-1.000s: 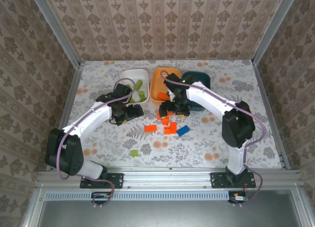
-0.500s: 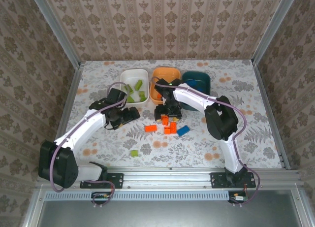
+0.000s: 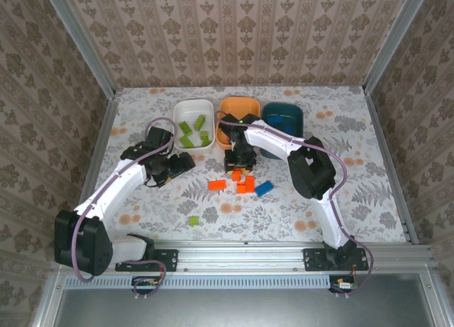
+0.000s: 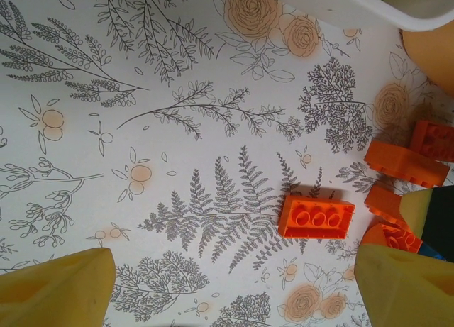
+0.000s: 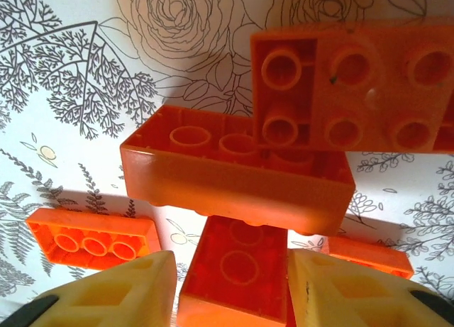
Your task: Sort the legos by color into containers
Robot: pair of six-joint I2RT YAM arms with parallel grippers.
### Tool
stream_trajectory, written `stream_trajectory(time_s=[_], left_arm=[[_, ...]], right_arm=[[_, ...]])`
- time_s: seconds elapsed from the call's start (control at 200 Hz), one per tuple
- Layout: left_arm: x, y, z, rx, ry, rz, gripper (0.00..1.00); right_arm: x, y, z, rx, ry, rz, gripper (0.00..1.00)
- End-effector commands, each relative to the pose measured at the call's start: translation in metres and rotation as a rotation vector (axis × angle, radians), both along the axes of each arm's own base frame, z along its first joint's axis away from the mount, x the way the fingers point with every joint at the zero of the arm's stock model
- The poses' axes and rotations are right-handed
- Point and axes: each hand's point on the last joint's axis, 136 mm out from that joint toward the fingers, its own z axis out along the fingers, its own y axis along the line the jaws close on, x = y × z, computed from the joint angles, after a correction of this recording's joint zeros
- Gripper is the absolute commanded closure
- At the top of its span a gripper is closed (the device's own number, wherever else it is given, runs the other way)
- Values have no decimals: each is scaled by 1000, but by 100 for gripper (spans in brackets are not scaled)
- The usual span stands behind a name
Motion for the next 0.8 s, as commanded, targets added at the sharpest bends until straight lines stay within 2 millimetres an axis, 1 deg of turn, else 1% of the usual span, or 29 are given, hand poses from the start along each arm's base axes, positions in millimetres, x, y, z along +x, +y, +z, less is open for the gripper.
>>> stream_trajectory(time_s=[0.0,0.095,0.22,0.37,0.48,0.545,0.64,0.72,0.795], left_arm=[[-3,-1,-2,-6,19,-18,11],[-3,-1,-5,-10,23,-15,11],[-3,-1,-6,-13,23,-7,11],[-3,-1,-6,-13,19,-1,10],[-2,-1,-6,-14,16,0,10],[0,-2,-4,-18,13,1,10],[3,-5,-2,-24,12,-6,10],[6,-7,0,-27,10,-15,9],[5,-8,0,-24,15,-24,9]], right_arm=[[-2,-6,4,-45,-3,12,60],[-3,-10,10,-47,-14,20,62],[-3,-7,28,-12,-39,31,63],[-3,2,64,79,-78,34,64],[2,3,93,167,-98,-10,64],[9,1,111,221,-114,-48,64],[27,-7,133,303,-142,-122,64],[50,-19,147,353,-184,-188,64],[74,-32,151,365,-222,-243,64]])
